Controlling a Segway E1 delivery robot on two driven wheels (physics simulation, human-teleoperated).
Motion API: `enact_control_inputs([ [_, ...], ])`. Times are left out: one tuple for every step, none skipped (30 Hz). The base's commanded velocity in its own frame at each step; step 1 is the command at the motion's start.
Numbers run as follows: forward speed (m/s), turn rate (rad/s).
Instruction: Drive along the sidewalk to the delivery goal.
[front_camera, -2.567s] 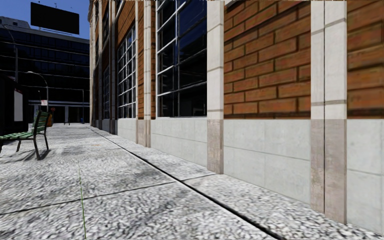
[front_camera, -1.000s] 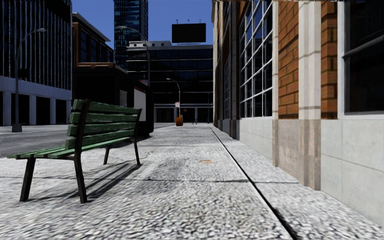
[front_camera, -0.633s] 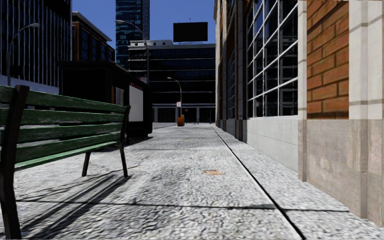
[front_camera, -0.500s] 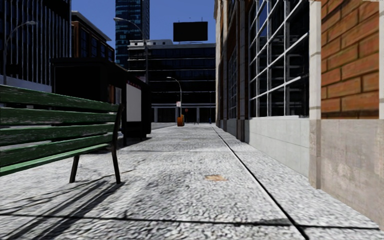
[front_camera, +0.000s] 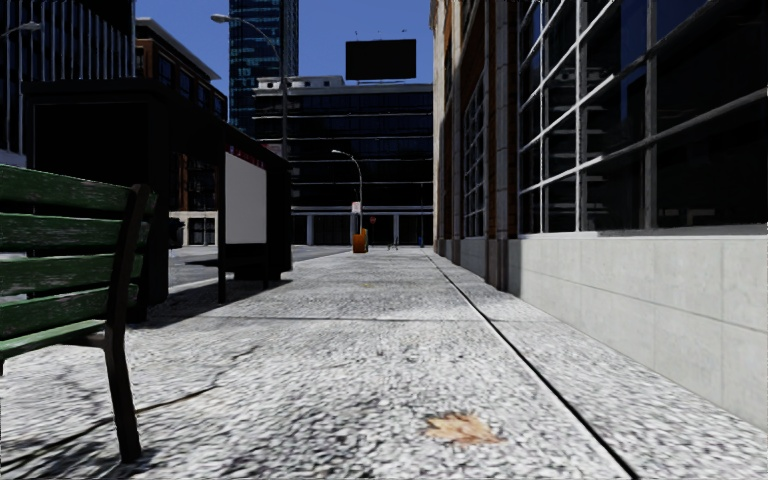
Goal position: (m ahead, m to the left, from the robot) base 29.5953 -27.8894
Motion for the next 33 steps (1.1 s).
enact_control_inputs([
  [2.0, 0.0],
  [2.0, 0.0],
  [2.0, 0.0],
  [2.0, 0.0],
  [2.0, 0.0],
  [2.0, 0.0],
  [2.0, 0.0],
  [2.0, 0.0],
  [2.0, 0.0],
  [2.0, 0.0],
  [2.0, 0.0],
  [2.0, 0.0],
  [2.0, 0.0],
  [2.0, 0.0],
  [2.0, 0.0],
  [2.0, 0.0],
  [2.0, 0.0],
  [2.0, 0.0],
  [2.0, 0.0],
  [2.0, 0.0],
  [2.0, 0.0],
  [2.0, 0.0],
  [2.0, 0.0],
  [2.0, 0.0],
  [2.0, 0.0],
  [2.0, 0.0],
  [2.0, 0.0],
  [2.0, 0.0],
  [2.0, 0.0],
  [2.0, 0.0],
  [2.0, 0.0],
  [2.0, 0.0],
  [2.0, 0.0],
])
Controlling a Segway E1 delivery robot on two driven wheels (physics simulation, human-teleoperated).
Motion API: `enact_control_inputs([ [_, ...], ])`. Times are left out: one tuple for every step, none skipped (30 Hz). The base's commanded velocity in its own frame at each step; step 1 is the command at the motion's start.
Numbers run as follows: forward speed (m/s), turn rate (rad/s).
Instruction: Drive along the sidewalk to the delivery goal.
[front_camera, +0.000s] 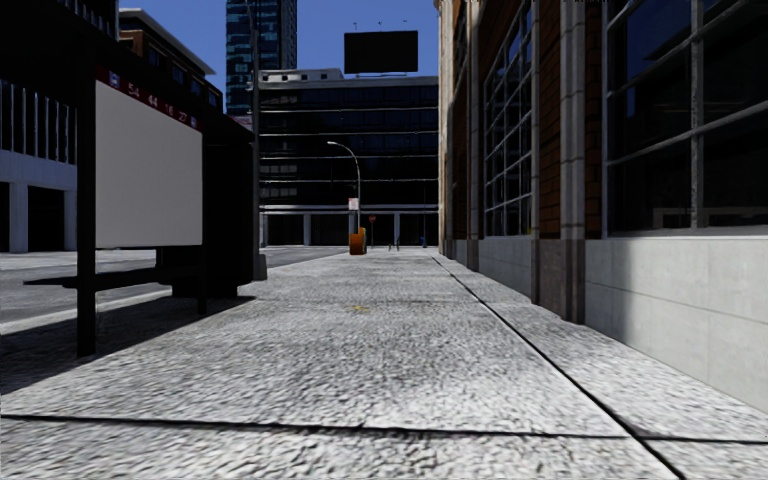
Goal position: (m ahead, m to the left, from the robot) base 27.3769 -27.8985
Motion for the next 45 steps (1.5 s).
enact_control_inputs([
  [2.0, 0.0],
  [2.0, 0.0],
  [2.0, 0.0],
  [2.0, 0.0],
  [2.0, 0.0],
  [2.0, 0.0],
  [2.0, 0.0],
  [2.0, 0.0],
  [2.0, 0.0],
  [2.0, 0.0],
  [2.0, 0.0],
  [2.0, 0.0],
  [2.0, 0.0],
  [2.0, 0.0],
  [2.0, 0.0],
  [2.0, 0.0],
  [2.0, 0.0],
  [2.0, 0.0],
  [2.0, 0.0],
  [2.0, 0.0],
  [2.0, 0.0],
  [2.0, 0.0],
  [2.0, 0.0],
  [2.0, 0.0],
  [2.0, 0.0],
  [2.0, 0.0],
  [2.0, 0.0],
  [2.0, 0.0],
  [2.0, 0.0],
  [2.0, 0.0],
  [2.0, 0.0],
  [2.0, 0.0],
  [2.0, 0.0],
  [2.0, 0.0],
  [2.0, 0.0],
  [2.0, 0.0],
  [2.0, 0.0],
  [2.0, 0.0],
  [2.0, 0.0],
  [2.0, 0.0],
  [2.0, 0.0],
  [2.0, 0.0],
  [2.0, 0.0],
  [2.0, 0.0],
  [2.0, 0.0],
])
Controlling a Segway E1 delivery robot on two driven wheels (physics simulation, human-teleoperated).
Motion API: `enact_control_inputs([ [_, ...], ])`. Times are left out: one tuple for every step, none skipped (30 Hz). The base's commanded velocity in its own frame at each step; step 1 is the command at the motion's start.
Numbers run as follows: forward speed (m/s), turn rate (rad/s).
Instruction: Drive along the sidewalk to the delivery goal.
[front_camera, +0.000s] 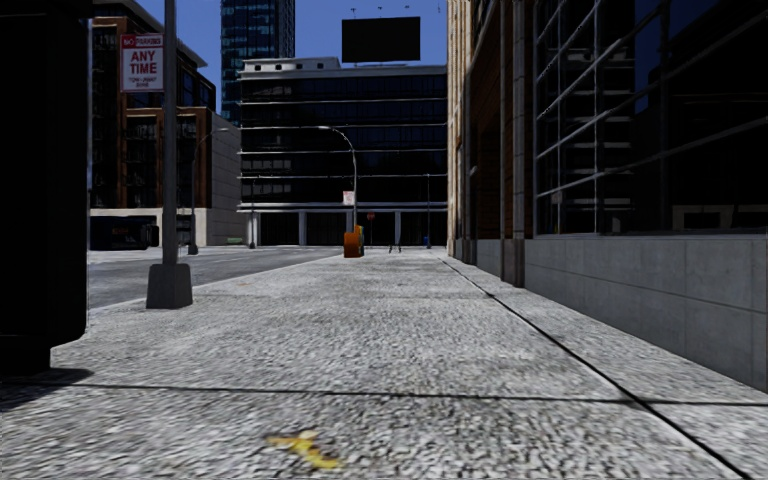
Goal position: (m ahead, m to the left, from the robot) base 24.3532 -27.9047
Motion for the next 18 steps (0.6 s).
enact_control_inputs([
  [2.0, 0.0],
  [2.0, 0.0],
  [2.0, 0.0],
  [2.0, 0.0],
  [2.0, 0.0],
  [2.0, 0.0],
  [2.0, 0.0],
  [2.0, 0.0],
  [2.0, 0.0],
  [2.0, 0.0],
  [2.0, 0.0],
  [2.0, 0.0],
  [2.0, 0.0],
  [2.0, 0.0],
  [2.0, 0.0],
  [2.0, 0.0],
  [2.0, 0.0],
  [2.0, 0.0],
])
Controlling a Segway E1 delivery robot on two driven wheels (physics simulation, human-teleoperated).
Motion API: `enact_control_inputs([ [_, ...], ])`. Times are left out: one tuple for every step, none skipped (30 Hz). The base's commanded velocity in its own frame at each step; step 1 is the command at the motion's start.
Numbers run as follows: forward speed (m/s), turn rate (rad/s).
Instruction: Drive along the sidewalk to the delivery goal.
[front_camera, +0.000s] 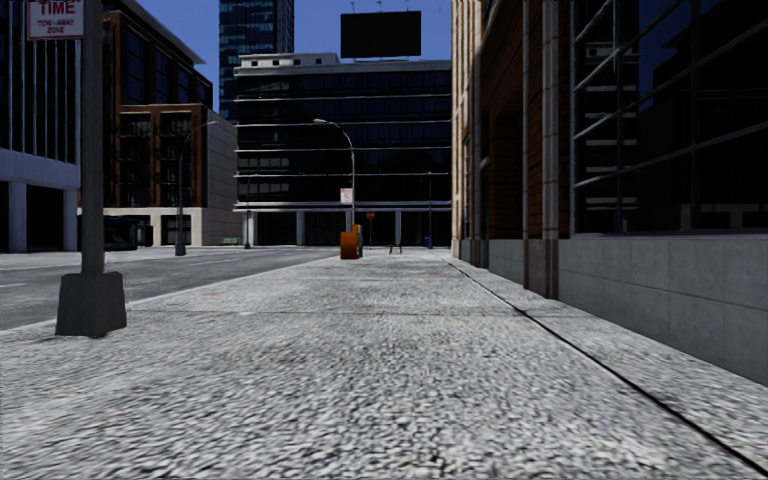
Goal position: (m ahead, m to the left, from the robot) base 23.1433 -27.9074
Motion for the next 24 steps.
enact_control_inputs([
  [2.0, 0.0],
  [2.0, 0.0],
  [2.0, 0.0],
  [2.0, 0.0],
  [2.0, 0.0],
  [2.0, 0.0],
  [2.0, 0.0],
  [2.0, 0.0],
  [2.0, 0.0],
  [2.0, 0.0],
  [2.0, -0.09],
  [2.0, -0.16],
  [2.0, -0.2],
  [2.0, -0.2],
  [2.0, -0.35],
  [2.0, -0.44],
  [2.0, -0.47],
  [2.0, -0.47],
  [2.0, -0.47],
  [2.0, -0.47],
  [2.0, -0.47],
  [2.0, -0.47],
  [2.0, -0.41],
  [2.0, -0.41],
])
